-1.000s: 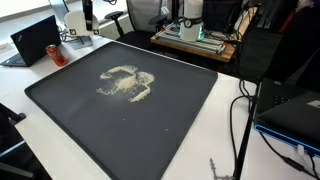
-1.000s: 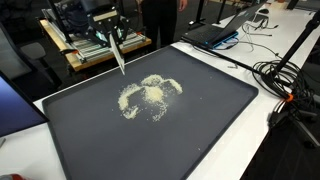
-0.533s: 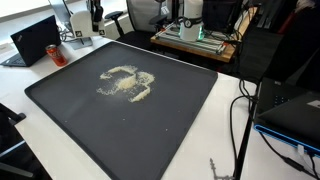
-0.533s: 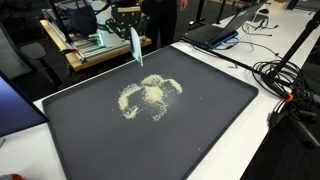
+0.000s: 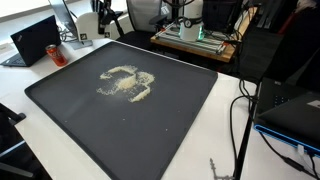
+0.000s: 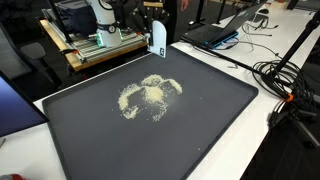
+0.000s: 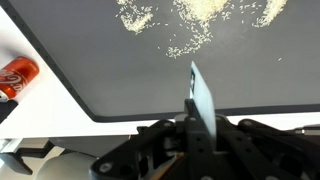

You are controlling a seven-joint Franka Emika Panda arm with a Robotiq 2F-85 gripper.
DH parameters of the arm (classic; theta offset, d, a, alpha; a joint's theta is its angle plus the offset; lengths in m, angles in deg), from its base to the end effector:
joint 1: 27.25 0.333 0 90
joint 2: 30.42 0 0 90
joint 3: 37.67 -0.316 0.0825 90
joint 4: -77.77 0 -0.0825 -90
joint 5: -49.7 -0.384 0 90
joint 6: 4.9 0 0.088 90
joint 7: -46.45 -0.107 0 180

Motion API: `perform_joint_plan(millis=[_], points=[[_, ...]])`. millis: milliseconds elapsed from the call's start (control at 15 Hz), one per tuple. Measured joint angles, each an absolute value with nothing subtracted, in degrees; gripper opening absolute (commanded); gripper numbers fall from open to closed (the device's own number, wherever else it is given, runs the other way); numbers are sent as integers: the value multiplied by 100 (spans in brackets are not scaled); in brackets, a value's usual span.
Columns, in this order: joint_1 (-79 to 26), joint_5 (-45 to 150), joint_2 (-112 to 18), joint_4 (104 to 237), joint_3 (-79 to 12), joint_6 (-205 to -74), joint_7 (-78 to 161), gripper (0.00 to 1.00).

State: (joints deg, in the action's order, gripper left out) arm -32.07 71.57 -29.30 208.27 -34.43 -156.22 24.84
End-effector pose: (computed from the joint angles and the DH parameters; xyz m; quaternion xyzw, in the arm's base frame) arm 0.5418 -0.0671 0.4029 0.9692 -0.1057 0.1998 0.0976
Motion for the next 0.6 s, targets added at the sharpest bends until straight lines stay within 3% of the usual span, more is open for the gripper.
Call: perform_joint_plan(millis=[600], points=[[-2973,8263,-2930,20810,-3782,-14231,1775,1]])
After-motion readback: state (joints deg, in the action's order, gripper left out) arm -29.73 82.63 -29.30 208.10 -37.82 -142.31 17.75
